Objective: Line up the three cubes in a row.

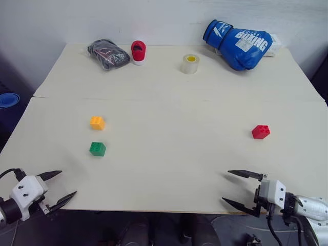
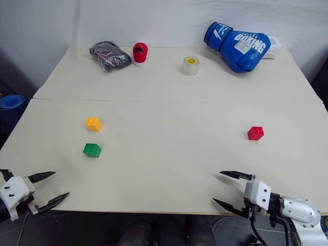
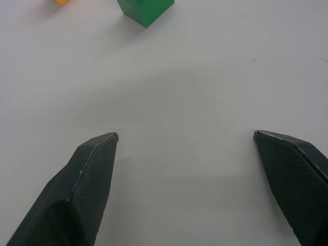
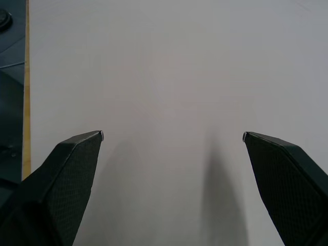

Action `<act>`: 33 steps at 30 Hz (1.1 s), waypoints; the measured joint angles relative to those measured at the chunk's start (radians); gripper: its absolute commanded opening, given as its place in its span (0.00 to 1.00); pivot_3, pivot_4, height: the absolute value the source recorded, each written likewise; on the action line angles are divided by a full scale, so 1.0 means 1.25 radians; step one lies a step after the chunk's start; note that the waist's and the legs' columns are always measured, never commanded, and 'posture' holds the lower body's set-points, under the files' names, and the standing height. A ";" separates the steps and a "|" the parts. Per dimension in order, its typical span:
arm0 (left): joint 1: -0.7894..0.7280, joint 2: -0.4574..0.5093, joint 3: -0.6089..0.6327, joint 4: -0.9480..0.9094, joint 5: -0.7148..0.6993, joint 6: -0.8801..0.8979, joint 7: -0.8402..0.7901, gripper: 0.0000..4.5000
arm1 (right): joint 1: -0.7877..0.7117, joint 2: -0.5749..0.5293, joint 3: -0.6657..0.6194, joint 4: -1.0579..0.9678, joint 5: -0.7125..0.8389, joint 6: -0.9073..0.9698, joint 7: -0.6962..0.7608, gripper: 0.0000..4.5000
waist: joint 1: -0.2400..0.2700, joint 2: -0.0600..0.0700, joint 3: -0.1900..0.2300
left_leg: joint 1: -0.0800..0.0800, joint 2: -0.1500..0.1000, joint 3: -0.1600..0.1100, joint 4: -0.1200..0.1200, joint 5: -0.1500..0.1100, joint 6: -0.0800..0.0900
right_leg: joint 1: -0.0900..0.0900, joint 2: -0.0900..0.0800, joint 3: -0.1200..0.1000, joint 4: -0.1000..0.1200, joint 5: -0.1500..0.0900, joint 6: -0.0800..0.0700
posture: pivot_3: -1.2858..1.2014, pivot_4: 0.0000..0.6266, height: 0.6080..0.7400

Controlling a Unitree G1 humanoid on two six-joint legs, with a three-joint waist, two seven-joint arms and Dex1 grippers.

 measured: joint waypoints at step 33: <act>-0.269 -0.141 -0.361 -0.308 -0.136 0.299 -0.044 0.99 | -0.046 0.265 -0.216 -0.161 0.030 0.290 -0.620 1.00 | -0.015 0.004 -0.002 | 0.002 0.000 0.002 0.000 0.002 -0.002 | -0.002 0.002 0.004 0.007 -0.001 -0.001 | 0.52 0.24 1.00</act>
